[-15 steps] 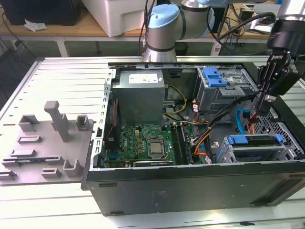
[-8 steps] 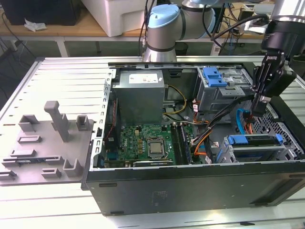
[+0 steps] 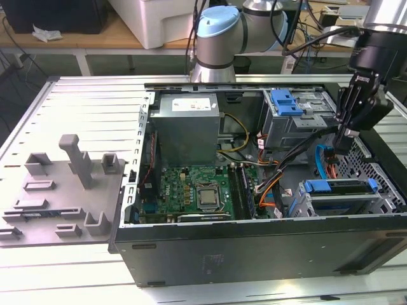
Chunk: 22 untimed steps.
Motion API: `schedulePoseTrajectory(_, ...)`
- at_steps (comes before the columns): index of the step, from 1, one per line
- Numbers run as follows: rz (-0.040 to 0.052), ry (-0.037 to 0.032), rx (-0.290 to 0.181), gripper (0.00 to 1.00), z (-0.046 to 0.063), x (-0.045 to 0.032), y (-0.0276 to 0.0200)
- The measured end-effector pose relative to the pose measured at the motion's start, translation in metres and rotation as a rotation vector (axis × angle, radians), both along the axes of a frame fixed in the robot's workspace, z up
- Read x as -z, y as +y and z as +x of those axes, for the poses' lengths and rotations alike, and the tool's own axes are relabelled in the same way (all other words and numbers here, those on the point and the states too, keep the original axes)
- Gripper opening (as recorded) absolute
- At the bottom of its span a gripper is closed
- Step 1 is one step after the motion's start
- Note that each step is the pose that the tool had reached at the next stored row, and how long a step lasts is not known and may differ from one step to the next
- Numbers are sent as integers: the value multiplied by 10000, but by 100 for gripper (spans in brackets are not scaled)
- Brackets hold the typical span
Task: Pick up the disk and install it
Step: 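Insert the first disk wire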
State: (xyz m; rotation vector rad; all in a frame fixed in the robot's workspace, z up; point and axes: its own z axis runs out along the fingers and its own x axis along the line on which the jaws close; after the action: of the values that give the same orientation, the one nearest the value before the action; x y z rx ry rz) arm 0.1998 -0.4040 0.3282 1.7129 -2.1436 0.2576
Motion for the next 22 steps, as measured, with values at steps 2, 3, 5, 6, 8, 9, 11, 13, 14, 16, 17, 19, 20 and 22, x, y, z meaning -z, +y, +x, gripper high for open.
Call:
schedulePoseTrajectory(2, 202, -28, -19, 16, -5, -3, -23)
schedulePoseTrajectory(3, 251, -36, -25, 16, -7, -6, -33)
schedulePoseTrajectory(5, 331, -50, -38, 16, -13, -10, -53)
schedulePoseTrajectory(6, 376, -60, -47, 16, -17, -14, -66)
schedulePoseTrajectory(8, 486, -81, -66, 16, -27, -21, -95)
schedulePoseTrajectory(9, 547, -93, -75, 16, -32, -24, -110)
schedulePoseTrajectory(11, 626, -112, -88, 16, -38, -30, -129)
schedulePoseTrajectory(13, 746, -146, -104, 16, -53, -51, -162)
schedulePoseTrajectory(14, 787, -159, -110, 16, -58, -59, -174)
schedulePoseTrajectory(16, 858, -178, -119, 16, -66, -70, -192)
schedulePoseTrajectory(17, 899, -187, -124, 16, -69, -75, -202)
schedulePoseTrajectory(19, 1020, -207, -137, 16, -76, -88, -234)
schedulePoseTrajectory(20, 1099, -217, -146, 16, -79, -96, -256)
schedulePoseTrajectory(22, 1215, -230, -156, 16, -85, -105, -286)
